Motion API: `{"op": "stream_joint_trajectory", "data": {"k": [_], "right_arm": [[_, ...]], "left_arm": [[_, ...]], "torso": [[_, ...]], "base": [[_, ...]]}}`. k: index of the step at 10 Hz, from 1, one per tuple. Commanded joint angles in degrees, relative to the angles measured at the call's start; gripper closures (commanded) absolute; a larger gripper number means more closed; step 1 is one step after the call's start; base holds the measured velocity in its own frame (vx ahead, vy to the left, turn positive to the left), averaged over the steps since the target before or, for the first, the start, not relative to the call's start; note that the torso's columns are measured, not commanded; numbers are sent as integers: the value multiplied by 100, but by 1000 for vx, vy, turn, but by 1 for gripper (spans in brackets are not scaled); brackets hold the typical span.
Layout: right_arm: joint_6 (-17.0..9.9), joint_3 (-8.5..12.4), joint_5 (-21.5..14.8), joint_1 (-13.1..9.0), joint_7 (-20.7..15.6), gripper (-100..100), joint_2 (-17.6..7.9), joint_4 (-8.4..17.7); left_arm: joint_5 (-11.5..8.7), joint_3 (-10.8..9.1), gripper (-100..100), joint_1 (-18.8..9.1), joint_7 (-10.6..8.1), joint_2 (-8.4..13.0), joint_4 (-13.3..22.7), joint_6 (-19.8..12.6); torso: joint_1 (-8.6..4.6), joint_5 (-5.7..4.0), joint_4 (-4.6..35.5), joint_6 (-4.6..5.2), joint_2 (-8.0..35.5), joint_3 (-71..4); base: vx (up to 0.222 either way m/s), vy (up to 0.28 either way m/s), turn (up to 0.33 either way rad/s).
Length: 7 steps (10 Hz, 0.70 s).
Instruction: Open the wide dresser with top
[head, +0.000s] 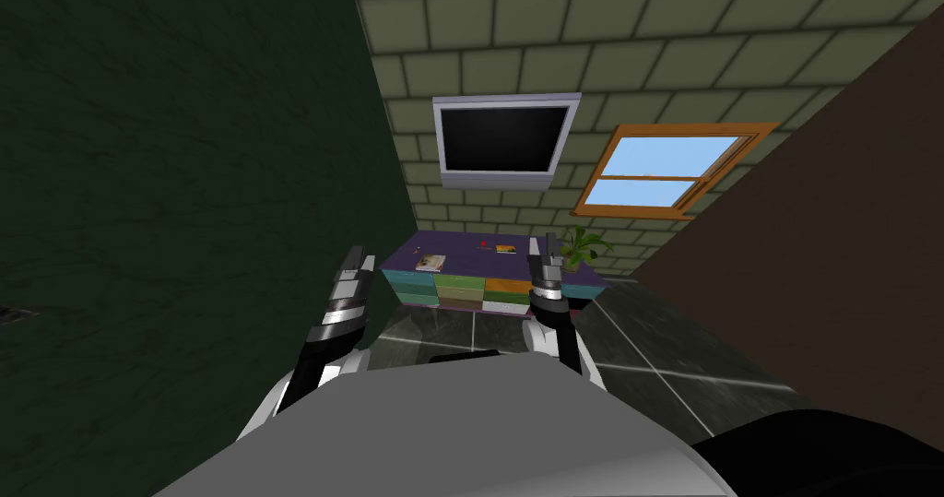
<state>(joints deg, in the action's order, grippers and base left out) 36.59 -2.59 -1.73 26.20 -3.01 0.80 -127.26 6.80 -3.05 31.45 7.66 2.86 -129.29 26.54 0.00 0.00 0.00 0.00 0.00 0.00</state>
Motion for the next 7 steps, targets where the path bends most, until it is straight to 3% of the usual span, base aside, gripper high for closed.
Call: {"op": "stream_joint_trajectory", "data": {"k": [1,7], "right_arm": [[0,0,0,0,0,0,0,0],[0,0,0,0,0,0,0,-2]], "left_arm": [[0,0,0,0,0,0,0,0],[0,0,0,0,0,0,-1,1]], "torso": [[0,0,235,0,232,-467],[0,0,2691,0,2693,-5381]], "base": [[0,0,0],[0,0,0]]}}
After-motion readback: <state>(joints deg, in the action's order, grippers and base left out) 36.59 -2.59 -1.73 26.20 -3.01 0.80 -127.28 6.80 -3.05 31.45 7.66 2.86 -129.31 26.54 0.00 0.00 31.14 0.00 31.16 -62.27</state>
